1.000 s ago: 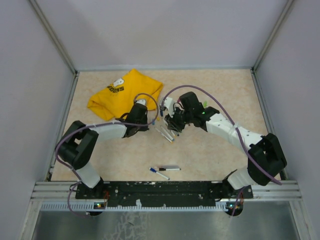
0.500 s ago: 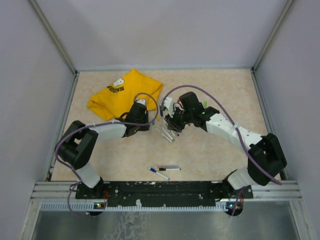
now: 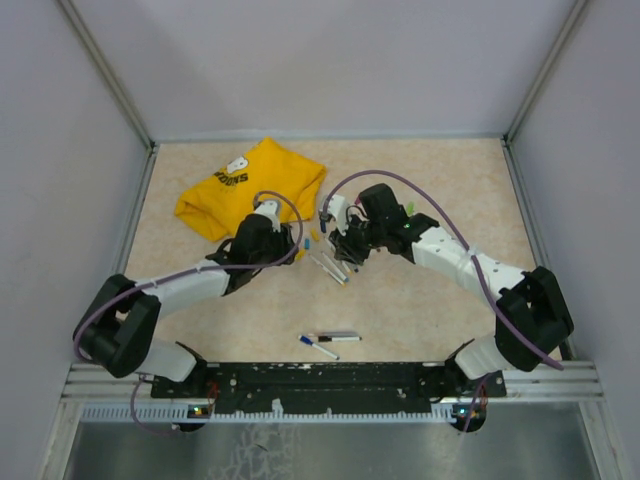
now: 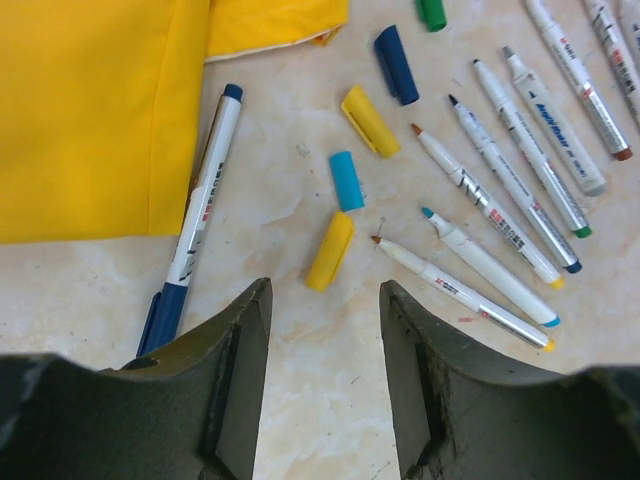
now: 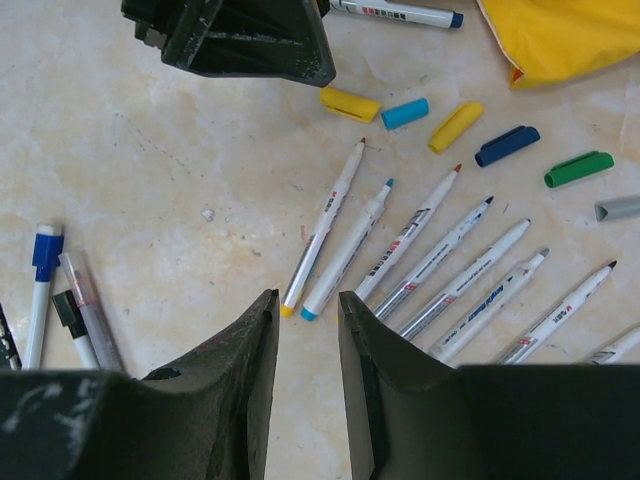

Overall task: Open the pen caps
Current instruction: Place the pen cap at the center of the board.

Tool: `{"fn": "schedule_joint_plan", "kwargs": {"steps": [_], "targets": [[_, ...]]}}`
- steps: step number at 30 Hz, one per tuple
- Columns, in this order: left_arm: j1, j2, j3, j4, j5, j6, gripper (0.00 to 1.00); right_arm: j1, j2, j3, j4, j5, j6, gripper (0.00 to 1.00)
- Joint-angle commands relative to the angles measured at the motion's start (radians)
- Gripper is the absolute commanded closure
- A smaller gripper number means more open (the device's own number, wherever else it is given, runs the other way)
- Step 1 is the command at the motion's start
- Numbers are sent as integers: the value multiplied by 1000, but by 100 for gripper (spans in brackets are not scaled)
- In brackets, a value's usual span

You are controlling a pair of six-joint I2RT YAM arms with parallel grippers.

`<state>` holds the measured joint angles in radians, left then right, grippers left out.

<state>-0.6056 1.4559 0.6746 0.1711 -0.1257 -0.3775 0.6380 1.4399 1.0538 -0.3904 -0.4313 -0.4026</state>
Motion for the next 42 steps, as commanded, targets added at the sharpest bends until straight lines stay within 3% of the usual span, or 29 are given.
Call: {"fn": "schedule_joint_plan", "kwargs": {"steps": [1,10,18,25,29,34,42], "targets": [[4,-69,-35,67,23,44,47,-8,-35,3,14,-25,-20,70],[4,-216,-148,140,60,67,42,-8,-50,9,-35,-143,-84,70],[5,-411,-304,309,49,91,1,-8,-98,7,-99,-304,-188,69],[6,-468,-365,380,4,140,0,-6,-160,-34,-86,-393,-251,69],[6,-482,-357,355,-27,161,0,-4,-211,-105,-186,-444,-518,66],[6,-510,-381,375,-17,185,0,-4,-249,-204,-164,-450,-498,62],[4,-483,-480,551,-44,214,0,-3,-255,-276,-144,-337,-589,59]]}}
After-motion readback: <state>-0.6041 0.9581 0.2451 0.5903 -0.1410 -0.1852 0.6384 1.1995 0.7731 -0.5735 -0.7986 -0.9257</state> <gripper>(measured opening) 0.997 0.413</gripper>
